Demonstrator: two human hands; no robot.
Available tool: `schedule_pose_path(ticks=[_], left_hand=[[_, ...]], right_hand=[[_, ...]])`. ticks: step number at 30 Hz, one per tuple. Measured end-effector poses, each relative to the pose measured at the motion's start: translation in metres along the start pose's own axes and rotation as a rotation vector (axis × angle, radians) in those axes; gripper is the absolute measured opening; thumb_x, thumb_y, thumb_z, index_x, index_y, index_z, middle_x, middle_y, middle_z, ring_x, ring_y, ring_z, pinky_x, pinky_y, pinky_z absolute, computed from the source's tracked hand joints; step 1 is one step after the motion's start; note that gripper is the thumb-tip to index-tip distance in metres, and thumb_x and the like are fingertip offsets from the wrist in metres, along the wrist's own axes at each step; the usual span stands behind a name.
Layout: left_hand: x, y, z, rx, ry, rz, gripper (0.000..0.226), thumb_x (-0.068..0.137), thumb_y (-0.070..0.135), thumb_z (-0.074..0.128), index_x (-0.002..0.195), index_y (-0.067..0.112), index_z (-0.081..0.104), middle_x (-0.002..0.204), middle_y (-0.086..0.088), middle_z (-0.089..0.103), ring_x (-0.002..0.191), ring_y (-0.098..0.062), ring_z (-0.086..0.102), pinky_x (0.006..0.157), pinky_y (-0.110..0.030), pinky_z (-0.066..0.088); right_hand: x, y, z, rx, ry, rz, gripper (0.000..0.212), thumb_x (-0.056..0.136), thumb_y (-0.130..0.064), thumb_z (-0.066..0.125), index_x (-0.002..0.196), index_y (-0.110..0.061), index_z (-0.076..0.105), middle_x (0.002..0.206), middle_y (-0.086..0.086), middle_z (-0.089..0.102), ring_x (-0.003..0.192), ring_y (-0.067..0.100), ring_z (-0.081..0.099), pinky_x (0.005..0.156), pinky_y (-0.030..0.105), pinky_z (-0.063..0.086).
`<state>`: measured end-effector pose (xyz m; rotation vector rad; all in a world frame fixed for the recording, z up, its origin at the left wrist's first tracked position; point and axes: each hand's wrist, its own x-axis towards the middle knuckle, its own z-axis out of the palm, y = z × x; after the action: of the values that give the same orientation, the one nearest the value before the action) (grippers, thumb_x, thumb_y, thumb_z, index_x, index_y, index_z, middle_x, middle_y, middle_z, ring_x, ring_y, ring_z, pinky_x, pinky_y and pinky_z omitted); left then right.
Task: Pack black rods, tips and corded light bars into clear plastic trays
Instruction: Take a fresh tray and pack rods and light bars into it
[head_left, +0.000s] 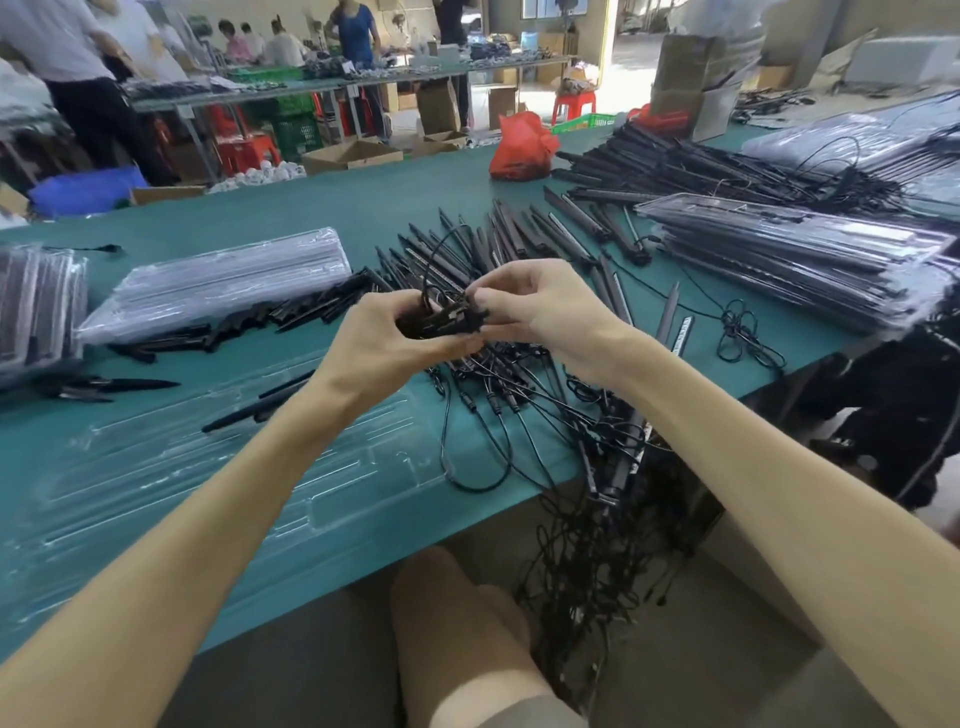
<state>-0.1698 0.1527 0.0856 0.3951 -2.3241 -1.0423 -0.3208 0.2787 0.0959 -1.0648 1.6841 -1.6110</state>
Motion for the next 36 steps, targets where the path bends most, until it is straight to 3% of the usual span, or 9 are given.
schedule_pose_path(ticks=[7, 12, 15, 18, 24, 27, 29, 32, 36], left_hand=[[-0.002, -0.003, -0.001, 0.146, 0.162, 0.019, 0.037, 0.075, 0.053, 0.08, 0.095, 0.022, 0.075, 0.082, 0.008, 0.073, 0.071, -0.012, 0.064, 0.065, -0.031, 0.053], [0.006, 0.002, 0.005, 0.197, 0.271, 0.072, 0.037, 0.082, 0.051, 0.075, 0.095, 0.016, 0.071, 0.08, 0.011, 0.067, 0.065, 0.002, 0.055, 0.059, -0.017, 0.043], [0.011, 0.006, 0.008, 0.201, 0.302, 0.08, 0.043, 0.082, 0.051, 0.073, 0.102, 0.013, 0.071, 0.087, 0.006, 0.07, 0.071, -0.003, 0.057, 0.065, -0.022, 0.046], [0.016, 0.012, 0.01, 0.222, 0.32, 0.112, 0.043, 0.083, 0.051, 0.072, 0.104, 0.013, 0.069, 0.088, 0.006, 0.068, 0.073, -0.006, 0.058, 0.066, -0.025, 0.048], [0.02, 0.02, 0.002, 0.265, 0.215, 0.114, 0.045, 0.088, 0.055, 0.062, 0.104, 0.013, 0.064, 0.083, 0.016, 0.059, 0.071, 0.0, 0.054, 0.067, -0.029, 0.046], [0.015, 0.022, 0.0, 0.228, 0.163, 0.088, 0.053, 0.085, 0.057, 0.061, 0.107, 0.009, 0.062, 0.092, 0.006, 0.065, 0.081, -0.012, 0.062, 0.075, -0.034, 0.054], [0.012, 0.024, -0.001, 0.187, 0.14, 0.07, 0.06, 0.082, 0.059, 0.06, 0.113, 0.007, 0.062, 0.1, 0.001, 0.068, 0.089, -0.016, 0.064, 0.081, -0.036, 0.057], [0.011, 0.028, -0.006, 0.104, 0.154, 0.074, 0.056, 0.083, 0.057, 0.061, 0.112, 0.009, 0.062, 0.097, -0.001, 0.068, 0.085, -0.016, 0.065, 0.071, -0.028, 0.056], [0.009, 0.027, -0.015, 0.069, 0.171, 0.118, 0.019, 0.094, 0.038, 0.067, 0.096, 0.02, 0.061, 0.08, 0.007, 0.062, 0.061, 0.001, 0.055, 0.05, -0.015, 0.043]], right_hand=[[-0.025, 0.024, -0.026, -0.53, -0.165, -0.021, 0.017, 0.094, -0.022, 0.069, 0.104, -0.009, 0.074, 0.094, 0.005, 0.076, 0.083, 0.018, 0.07, 0.074, 0.026, 0.056], [-0.041, 0.027, -0.053, -0.429, -0.28, 0.045, 0.025, 0.101, -0.024, 0.059, 0.102, -0.005, 0.076, 0.092, 0.007, 0.078, 0.087, 0.017, 0.074, 0.083, 0.025, 0.057], [-0.047, 0.025, -0.067, -0.585, -0.374, 0.003, 0.013, 0.095, -0.02, 0.068, 0.099, -0.012, 0.078, 0.092, 0.001, 0.078, 0.09, 0.017, 0.072, 0.089, 0.031, 0.055], [-0.047, 0.025, -0.068, -0.627, -0.29, -0.043, 0.008, 0.09, -0.018, 0.074, 0.089, -0.012, 0.079, 0.084, 0.001, 0.078, 0.087, 0.031, 0.071, 0.093, 0.051, 0.052], [-0.05, 0.013, -0.065, -0.542, -0.096, -0.155, 0.005, 0.086, -0.002, 0.074, 0.088, -0.004, 0.078, 0.077, 0.005, 0.077, 0.079, 0.022, 0.074, 0.09, 0.043, 0.057], [-0.052, -0.012, -0.058, -0.388, 0.019, -0.207, 0.007, 0.089, -0.006, 0.07, 0.094, -0.003, 0.074, 0.08, 0.007, 0.075, 0.072, 0.013, 0.071, 0.071, 0.023, 0.058], [-0.043, -0.04, -0.053, -0.353, 0.1, -0.293, 0.015, 0.092, -0.014, 0.069, 0.101, -0.003, 0.072, 0.082, 0.005, 0.075, 0.072, 0.015, 0.071, 0.068, 0.024, 0.057], [-0.024, -0.081, -0.036, -0.397, 0.083, -0.395, 0.019, 0.092, -0.016, 0.07, 0.104, -0.001, 0.071, 0.083, 0.006, 0.075, 0.073, 0.019, 0.074, 0.069, 0.031, 0.061], [-0.002, -0.09, -0.009, -0.435, 0.097, -0.385, 0.015, 0.092, -0.012, 0.07, 0.101, 0.001, 0.071, 0.085, 0.009, 0.074, 0.073, 0.017, 0.074, 0.071, 0.037, 0.062]])
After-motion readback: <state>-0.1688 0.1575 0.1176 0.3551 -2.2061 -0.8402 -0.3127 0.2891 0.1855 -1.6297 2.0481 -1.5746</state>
